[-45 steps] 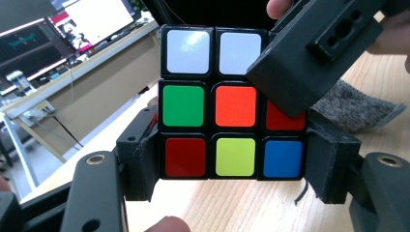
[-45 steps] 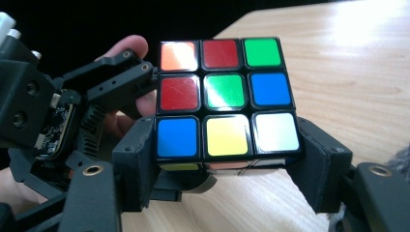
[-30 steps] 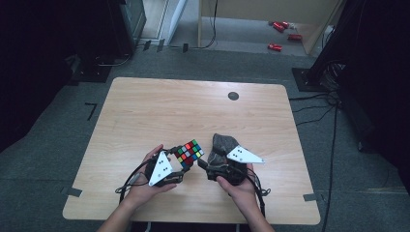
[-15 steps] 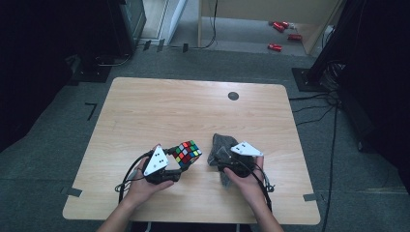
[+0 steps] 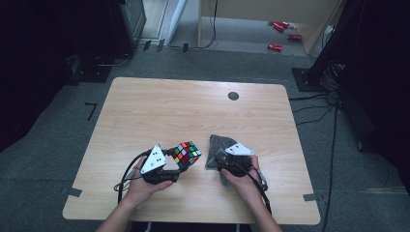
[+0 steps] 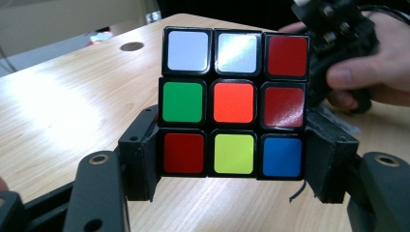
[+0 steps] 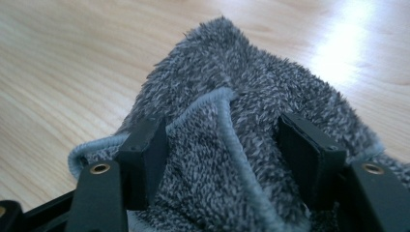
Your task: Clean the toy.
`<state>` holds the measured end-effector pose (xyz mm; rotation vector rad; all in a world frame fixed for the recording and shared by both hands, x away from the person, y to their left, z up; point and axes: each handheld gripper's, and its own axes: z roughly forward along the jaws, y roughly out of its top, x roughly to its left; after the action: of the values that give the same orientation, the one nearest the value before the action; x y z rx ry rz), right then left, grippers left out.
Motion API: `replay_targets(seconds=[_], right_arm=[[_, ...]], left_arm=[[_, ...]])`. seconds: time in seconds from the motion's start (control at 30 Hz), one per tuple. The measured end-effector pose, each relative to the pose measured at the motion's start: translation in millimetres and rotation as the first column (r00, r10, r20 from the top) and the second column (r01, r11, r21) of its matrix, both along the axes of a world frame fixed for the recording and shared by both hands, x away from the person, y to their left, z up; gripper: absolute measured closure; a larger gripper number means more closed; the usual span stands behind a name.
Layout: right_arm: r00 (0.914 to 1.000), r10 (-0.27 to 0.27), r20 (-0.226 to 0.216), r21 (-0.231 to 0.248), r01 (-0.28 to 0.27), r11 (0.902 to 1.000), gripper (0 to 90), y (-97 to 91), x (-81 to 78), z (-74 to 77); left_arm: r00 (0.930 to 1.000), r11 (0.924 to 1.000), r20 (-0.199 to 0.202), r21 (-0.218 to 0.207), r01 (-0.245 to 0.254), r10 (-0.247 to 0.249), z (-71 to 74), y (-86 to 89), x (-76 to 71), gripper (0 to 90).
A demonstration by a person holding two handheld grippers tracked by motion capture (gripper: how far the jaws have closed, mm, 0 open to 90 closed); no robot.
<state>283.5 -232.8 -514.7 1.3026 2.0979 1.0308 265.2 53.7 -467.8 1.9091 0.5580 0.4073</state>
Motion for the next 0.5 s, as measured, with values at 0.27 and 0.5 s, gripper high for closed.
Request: replay_targets(seconds=[0.27,0.5], right_arm=[[0.9998,-0.017,-0.009,-0.043,0.017,0.9989,46.0,6.5,-0.7,-4.1],[0.9993,-0.036,-0.013,-0.004,0.036,0.9994,64.6,0.5,-3.7,-4.3]], left_arm=[[0.9963,0.9966,-0.026,-0.001,-0.083,0.083,-1.3,4.3,4.3,34.9],[0.9968,0.9973,-0.046,-0.030,-0.067,0.066,-2.2,6.5,5.1,34.9]])
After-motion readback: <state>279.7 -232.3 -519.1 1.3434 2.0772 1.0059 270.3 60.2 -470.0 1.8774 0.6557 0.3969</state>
